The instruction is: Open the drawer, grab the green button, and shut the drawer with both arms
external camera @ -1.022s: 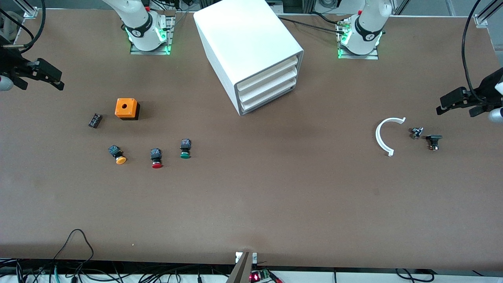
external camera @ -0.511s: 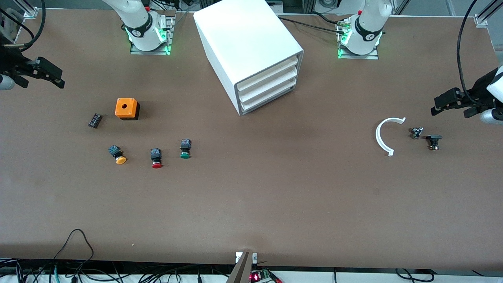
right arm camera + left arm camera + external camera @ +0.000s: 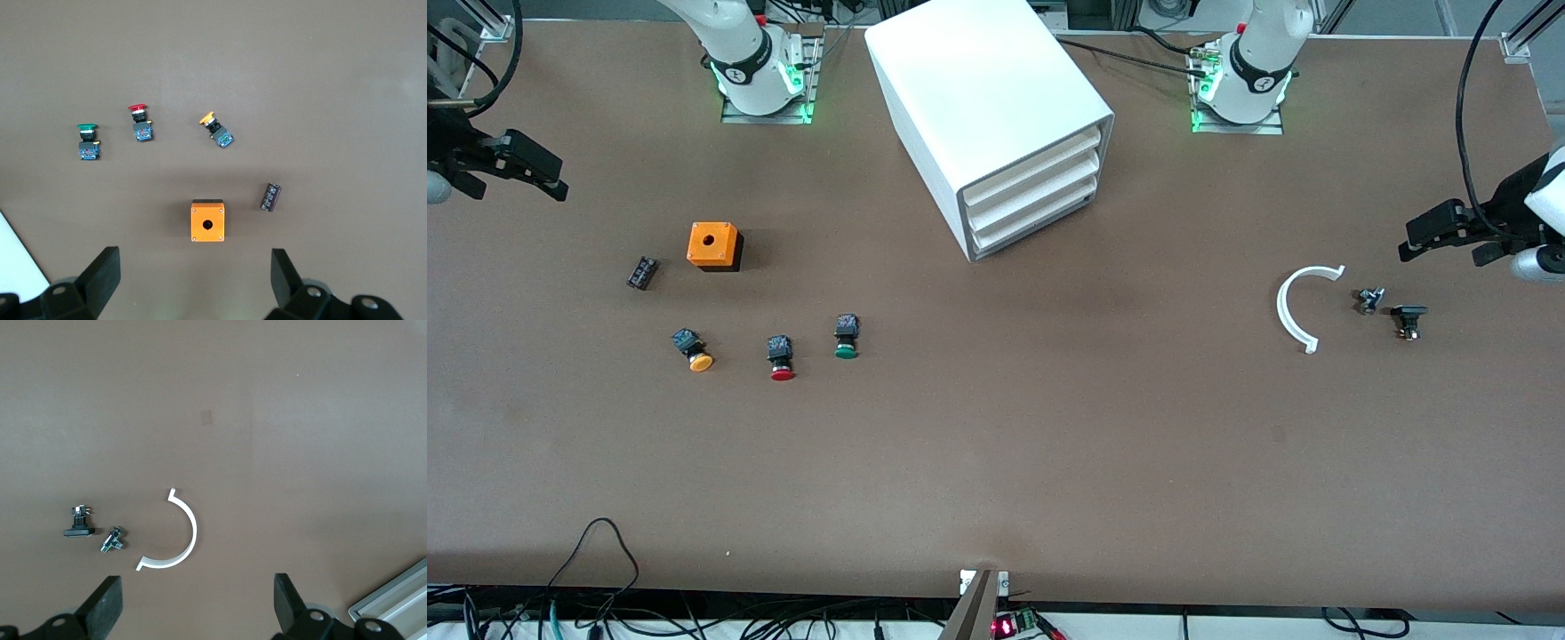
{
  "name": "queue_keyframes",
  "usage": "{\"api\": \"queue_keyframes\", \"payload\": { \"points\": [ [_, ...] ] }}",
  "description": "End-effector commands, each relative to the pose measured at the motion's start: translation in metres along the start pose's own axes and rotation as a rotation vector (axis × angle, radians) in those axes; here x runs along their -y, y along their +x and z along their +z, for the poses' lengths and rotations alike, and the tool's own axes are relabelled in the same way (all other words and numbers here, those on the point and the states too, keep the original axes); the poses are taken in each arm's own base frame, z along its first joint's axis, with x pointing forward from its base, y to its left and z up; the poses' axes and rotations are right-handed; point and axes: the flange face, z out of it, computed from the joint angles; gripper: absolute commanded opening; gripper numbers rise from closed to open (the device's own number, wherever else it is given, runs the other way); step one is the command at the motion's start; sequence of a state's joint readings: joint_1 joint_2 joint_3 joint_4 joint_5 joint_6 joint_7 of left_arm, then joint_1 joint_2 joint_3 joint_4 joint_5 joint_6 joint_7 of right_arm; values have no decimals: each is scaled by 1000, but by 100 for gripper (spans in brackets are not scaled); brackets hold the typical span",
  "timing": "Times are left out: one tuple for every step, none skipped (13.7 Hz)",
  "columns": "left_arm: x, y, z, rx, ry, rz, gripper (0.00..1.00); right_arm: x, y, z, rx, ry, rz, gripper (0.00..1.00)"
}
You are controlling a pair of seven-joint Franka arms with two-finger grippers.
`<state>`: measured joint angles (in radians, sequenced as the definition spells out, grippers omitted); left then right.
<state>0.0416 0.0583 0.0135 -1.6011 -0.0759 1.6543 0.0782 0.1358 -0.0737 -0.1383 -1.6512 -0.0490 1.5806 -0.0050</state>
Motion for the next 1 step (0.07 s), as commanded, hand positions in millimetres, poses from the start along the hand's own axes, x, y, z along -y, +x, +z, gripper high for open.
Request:
{"api": "queue_keyframes", "payload": {
  "points": [
    [-10,-3,-6,9,4,-3,100,-1,-9,-4,-9,10,-11,100]
  ]
}}
